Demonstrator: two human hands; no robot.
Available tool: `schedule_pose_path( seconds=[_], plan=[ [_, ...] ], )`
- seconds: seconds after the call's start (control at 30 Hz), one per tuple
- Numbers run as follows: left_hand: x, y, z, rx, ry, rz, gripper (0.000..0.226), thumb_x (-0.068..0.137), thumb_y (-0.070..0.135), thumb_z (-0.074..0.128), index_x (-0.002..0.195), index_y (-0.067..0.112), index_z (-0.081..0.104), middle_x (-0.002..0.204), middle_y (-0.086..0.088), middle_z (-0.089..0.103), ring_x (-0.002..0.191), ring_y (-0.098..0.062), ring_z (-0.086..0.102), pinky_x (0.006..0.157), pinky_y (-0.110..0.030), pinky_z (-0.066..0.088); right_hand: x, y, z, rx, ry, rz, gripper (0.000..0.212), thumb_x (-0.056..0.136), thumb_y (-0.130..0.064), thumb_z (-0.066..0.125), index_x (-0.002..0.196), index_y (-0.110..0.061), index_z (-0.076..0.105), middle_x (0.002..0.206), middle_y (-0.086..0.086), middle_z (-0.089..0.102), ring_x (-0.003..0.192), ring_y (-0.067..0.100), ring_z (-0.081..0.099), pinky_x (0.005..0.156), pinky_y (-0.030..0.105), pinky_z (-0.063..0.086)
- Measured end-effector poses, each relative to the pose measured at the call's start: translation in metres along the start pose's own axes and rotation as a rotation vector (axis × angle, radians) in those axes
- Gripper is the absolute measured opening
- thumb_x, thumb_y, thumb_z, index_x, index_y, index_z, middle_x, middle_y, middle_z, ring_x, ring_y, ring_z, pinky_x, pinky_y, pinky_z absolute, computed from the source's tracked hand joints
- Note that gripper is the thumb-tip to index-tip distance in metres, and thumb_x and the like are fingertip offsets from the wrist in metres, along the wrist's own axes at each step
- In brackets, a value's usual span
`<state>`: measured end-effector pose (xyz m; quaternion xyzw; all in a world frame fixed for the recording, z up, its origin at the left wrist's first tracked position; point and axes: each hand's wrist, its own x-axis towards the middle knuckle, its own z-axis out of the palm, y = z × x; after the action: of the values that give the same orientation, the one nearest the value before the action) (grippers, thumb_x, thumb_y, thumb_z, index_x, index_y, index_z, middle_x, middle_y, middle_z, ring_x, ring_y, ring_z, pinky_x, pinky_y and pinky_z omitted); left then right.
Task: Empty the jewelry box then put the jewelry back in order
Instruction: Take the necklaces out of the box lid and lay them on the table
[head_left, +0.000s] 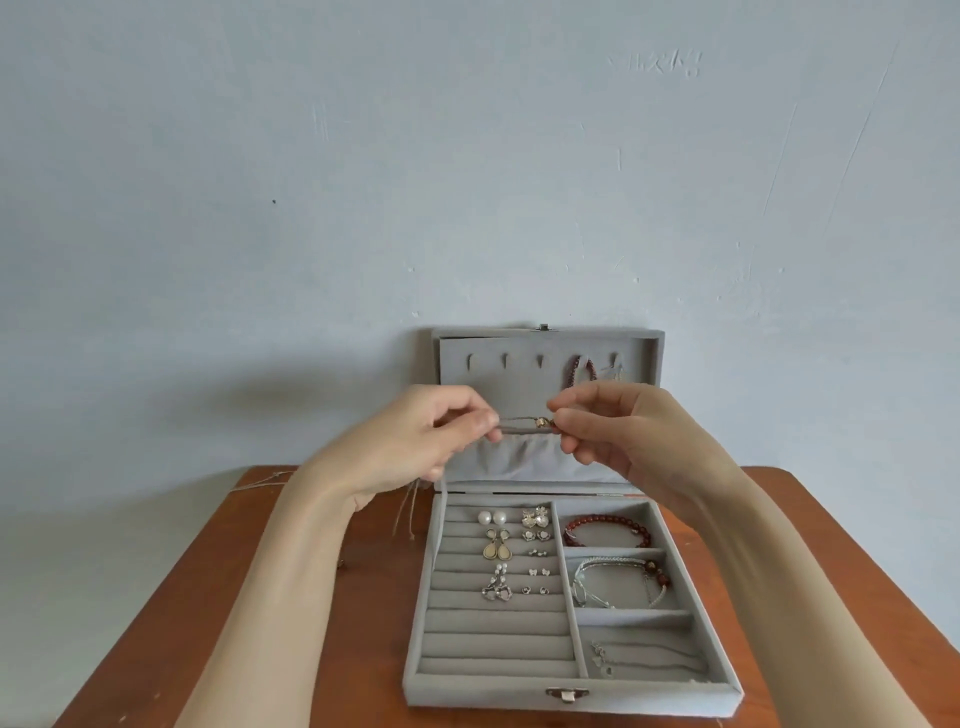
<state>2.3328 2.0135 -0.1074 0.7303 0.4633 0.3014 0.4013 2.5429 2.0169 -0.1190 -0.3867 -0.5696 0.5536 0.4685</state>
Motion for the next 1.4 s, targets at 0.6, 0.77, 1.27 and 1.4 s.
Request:
schedule_pose_path(
  seconds=[0.6,0.77,1.27,1.4],
  plan=[
    [-0.099,-0.103,-0.123,0.209,0.632,-0.291,0.020,0.079,0.036,0.069,0.067,0.019,0.068,0.074,0.002,0.065,0.077,-0.016,0.057,0.069,-0.030,0.039,0.035,0.024,0.151,0.052,-0.075,0.328,0.006,0.082,0.011,0.058,0.088,0.013,0.060,0.076,0.018,0.062,0.062,0.017,0.063,0.055,0.016,0.056],
    [-0.083,-0.146,-0.109,0.351,0.680,-0.466,0.022,0.079,0.045,0.066,0.065,0.028,0.062,0.083,0.004,0.065,0.094,-0.023,0.057,0.095,-0.038,0.038,0.057,0.058,0.164,-0.244,0.104,0.368,0.033,0.075,0.019,0.055,0.106,0.028,0.048,0.069,0.011,0.049,0.057,0.017,0.051,0.057,0.021,0.052],
    [-0.069,-0.171,-0.091,0.343,0.625,-0.607,0.024,0.082,0.051,0.060,0.090,0.030,0.068,0.096,0.000,0.070,0.101,-0.022,0.056,0.083,-0.033,0.027,0.067,0.089,0.173,-0.989,0.146,0.247,0.019,0.083,-0.002,0.054,0.099,0.005,0.061,0.099,0.025,0.065,0.093,0.035,0.064,0.079,0.038,0.055],
    [-0.066,-0.171,-0.088,0.364,0.633,-0.599,0.027,0.082,0.051,0.060,0.093,0.029,0.070,0.099,0.003,0.069,0.107,-0.023,0.055,0.082,-0.033,0.023,0.053,0.086,0.174,-1.270,0.107,0.040,0.018,0.089,-0.005,0.047,0.100,0.002,0.060,0.108,0.018,0.060,0.100,0.034,0.057,0.078,0.034,0.046]
  ],
)
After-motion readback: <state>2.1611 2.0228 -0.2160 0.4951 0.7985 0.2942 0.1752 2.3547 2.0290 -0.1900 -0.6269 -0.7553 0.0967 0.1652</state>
